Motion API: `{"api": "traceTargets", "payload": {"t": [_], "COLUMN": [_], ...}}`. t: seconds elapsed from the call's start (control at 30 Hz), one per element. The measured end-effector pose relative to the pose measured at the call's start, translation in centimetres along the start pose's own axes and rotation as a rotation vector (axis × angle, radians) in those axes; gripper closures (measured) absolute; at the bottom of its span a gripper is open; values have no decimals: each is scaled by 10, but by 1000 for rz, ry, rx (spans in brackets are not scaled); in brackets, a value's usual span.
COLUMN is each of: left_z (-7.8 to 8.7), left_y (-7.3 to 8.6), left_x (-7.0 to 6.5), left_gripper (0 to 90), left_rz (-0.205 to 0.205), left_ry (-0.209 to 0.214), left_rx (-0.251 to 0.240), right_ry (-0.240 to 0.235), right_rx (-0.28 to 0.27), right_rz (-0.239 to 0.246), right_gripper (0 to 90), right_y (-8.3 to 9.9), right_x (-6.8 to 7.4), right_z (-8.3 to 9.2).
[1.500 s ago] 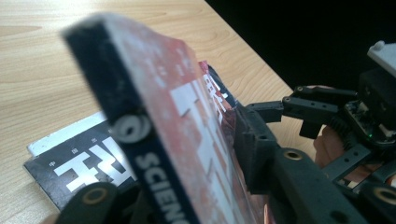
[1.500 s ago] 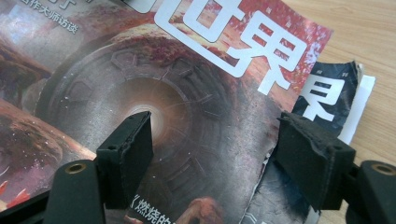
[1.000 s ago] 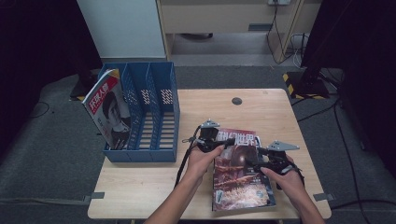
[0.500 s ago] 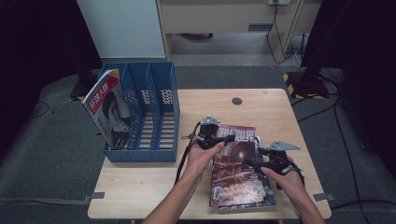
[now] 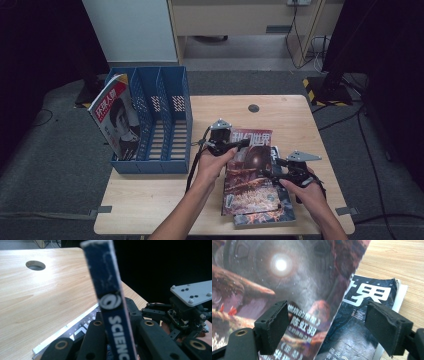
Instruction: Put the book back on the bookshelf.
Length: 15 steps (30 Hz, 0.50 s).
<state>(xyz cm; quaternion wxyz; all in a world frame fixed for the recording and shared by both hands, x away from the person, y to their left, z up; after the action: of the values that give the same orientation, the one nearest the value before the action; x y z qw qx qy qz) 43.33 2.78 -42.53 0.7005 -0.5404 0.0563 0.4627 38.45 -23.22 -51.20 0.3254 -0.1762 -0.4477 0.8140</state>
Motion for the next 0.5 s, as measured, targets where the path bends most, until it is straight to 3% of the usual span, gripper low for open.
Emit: {"api": "traceTargets", "payload": {"t": [0.2, 0.5], "left_z": [4, 16], "left_y": [-7, -21], "left_x": [-3, -12], "left_gripper": [816, 823], "left_rz": [-2, -45], "left_ry": [8, 4], "left_rx": [-9, -47], "right_ry": [-2, 6], "right_rx": [0, -6], "right_rz": [2, 3], "right_gripper": [202, 214], "right_y": [0, 0], "right_x": [0, -2], "right_z": [0, 2]}}
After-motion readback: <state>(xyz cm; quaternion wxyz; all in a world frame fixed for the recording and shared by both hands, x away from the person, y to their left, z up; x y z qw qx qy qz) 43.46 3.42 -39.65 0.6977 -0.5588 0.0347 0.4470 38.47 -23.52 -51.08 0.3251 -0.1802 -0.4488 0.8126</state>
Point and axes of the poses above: each handheld gripper's, and its own axes: z roughly backward along the jaws, y roughly out of its underside, x roughly to its left, the point moved 1 cm from there along -z, roughly forward along the jaws, and after that the axes turned 14 degrees about z, right-handed, at the moved point
